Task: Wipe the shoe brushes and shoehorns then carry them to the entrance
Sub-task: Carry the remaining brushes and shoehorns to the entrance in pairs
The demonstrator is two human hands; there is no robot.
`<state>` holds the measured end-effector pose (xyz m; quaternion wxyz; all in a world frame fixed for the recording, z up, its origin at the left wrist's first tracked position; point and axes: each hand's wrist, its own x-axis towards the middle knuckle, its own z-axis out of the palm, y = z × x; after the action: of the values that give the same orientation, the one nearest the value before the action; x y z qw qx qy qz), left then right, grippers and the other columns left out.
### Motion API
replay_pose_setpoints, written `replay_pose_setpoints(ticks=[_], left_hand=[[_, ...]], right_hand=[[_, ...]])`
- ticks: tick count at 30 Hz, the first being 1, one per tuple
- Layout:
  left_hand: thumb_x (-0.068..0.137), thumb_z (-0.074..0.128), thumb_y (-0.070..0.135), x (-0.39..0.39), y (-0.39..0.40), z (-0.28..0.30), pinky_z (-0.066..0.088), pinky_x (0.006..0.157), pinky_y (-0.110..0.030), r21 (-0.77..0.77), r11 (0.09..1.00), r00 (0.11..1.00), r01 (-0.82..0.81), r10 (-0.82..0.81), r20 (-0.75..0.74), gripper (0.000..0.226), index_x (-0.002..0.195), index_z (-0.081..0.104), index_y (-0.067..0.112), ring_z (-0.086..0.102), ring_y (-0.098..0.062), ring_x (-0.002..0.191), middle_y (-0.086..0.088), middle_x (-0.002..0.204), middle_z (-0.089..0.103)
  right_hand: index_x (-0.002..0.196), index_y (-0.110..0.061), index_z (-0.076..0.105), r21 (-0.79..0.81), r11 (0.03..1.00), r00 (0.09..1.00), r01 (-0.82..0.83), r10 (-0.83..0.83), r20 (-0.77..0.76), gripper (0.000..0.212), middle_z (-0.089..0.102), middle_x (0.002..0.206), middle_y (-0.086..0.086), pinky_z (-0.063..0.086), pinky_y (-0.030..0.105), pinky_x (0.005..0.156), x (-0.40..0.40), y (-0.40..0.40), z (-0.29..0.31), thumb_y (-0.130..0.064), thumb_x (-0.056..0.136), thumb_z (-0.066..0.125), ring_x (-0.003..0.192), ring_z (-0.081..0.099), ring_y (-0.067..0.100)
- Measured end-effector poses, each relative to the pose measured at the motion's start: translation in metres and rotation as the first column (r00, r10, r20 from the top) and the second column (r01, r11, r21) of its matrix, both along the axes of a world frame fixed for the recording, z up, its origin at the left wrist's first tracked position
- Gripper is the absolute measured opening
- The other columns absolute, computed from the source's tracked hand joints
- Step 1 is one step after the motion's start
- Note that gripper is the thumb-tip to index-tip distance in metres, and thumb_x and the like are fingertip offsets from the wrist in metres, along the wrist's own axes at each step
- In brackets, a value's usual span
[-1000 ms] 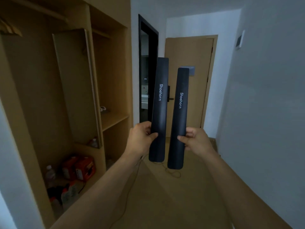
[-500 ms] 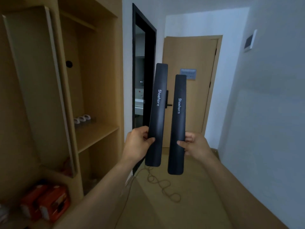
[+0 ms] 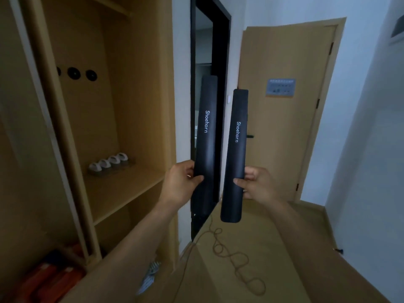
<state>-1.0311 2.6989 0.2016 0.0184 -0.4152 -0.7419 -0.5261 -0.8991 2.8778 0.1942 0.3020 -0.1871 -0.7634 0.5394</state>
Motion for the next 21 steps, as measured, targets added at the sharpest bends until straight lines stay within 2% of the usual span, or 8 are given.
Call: replay_pose_setpoints(ticks=[2,4,9,12,15,17,21], left_hand=[[0.088,0.071,0.011,-0.026,0.017,-0.004,0.062,0.078,-0.033,-0.005,0.999,0.999,-0.048,0.048,-0.015,0.017,0.105,0.069,0.016,0.070,-0.008,0.088,0.004,0.097,0.073],[0.088,0.072,0.012,-0.053,0.034,-0.007,0.062,0.077,-0.032,0.001,0.995,0.995,-0.095,0.095,-0.023,0.018,0.105,0.070,0.019,0.069,-0.005,0.088,0.008,0.097,0.073],[0.087,0.072,0.012,-0.116,0.080,-0.006,0.062,0.078,-0.034,0.023,0.971,0.971,-0.239,0.239,-0.017,0.020,0.105,0.071,0.020,0.069,-0.007,0.091,0.008,0.097,0.073],[0.088,0.071,0.010,-0.151,0.107,0.003,0.062,0.079,-0.036,0.009,0.950,0.949,-0.313,0.313,-0.019,0.022,0.109,0.070,0.016,0.070,-0.010,0.091,0.004,0.098,0.074],[0.088,0.072,0.011,-0.182,0.123,0.008,0.061,0.077,-0.028,0.030,0.928,0.927,-0.371,0.372,-0.040,0.023,0.110,0.071,0.016,0.070,-0.007,0.092,0.007,0.098,0.074],[0.088,0.071,0.011,-0.198,0.126,0.008,0.060,0.075,-0.023,0.039,0.911,0.911,-0.410,0.411,-0.027,0.022,0.109,0.071,0.018,0.069,-0.005,0.090,0.010,0.096,0.073],[0.088,0.071,0.011,-0.234,0.120,0.005,0.059,0.074,-0.023,0.044,0.869,0.870,-0.493,0.494,-0.012,0.019,0.104,0.070,0.022,0.068,0.000,0.087,0.012,0.093,0.073]], right_hand=[[0.099,-0.026,0.071,-0.004,0.999,0.999,-0.038,0.038,-0.016,0.027,0.076,0.086,-0.006,0.062,0.035,0.063,-0.034,0.023,-0.005,-0.001,0.092,0.067,0.077,0.074,0.012],[0.099,-0.028,0.072,0.005,0.997,0.996,-0.083,0.083,-0.042,0.027,0.078,0.084,-0.009,0.058,0.024,0.058,-0.068,0.047,-0.008,-0.003,0.091,0.069,0.078,0.074,0.007],[0.089,-0.030,0.070,0.006,0.977,0.975,-0.211,0.211,-0.065,0.031,0.076,0.072,-0.016,0.053,0.017,0.053,-0.158,0.106,-0.001,0.000,0.089,0.070,0.068,0.072,-0.001],[0.093,-0.027,0.071,0.020,0.960,0.958,-0.279,0.279,-0.060,0.027,0.076,0.076,-0.010,0.054,0.019,0.055,-0.205,0.136,0.008,0.000,0.090,0.070,0.071,0.072,0.003],[0.095,-0.022,0.072,0.028,0.937,0.935,-0.347,0.349,-0.065,0.024,0.077,0.090,0.001,0.058,0.031,0.064,-0.252,0.157,0.014,0.001,0.090,0.069,0.084,0.074,0.017],[0.094,-0.025,0.072,0.025,0.919,0.917,-0.392,0.393,-0.067,0.026,0.077,0.090,0.000,0.059,0.031,0.064,-0.282,0.163,0.014,0.001,0.089,0.069,0.085,0.075,0.016],[0.094,-0.028,0.072,0.025,0.874,0.872,-0.484,0.485,-0.064,0.028,0.078,0.084,-0.008,0.059,0.026,0.061,-0.342,0.160,0.010,-0.001,0.089,0.070,0.081,0.074,0.008]])
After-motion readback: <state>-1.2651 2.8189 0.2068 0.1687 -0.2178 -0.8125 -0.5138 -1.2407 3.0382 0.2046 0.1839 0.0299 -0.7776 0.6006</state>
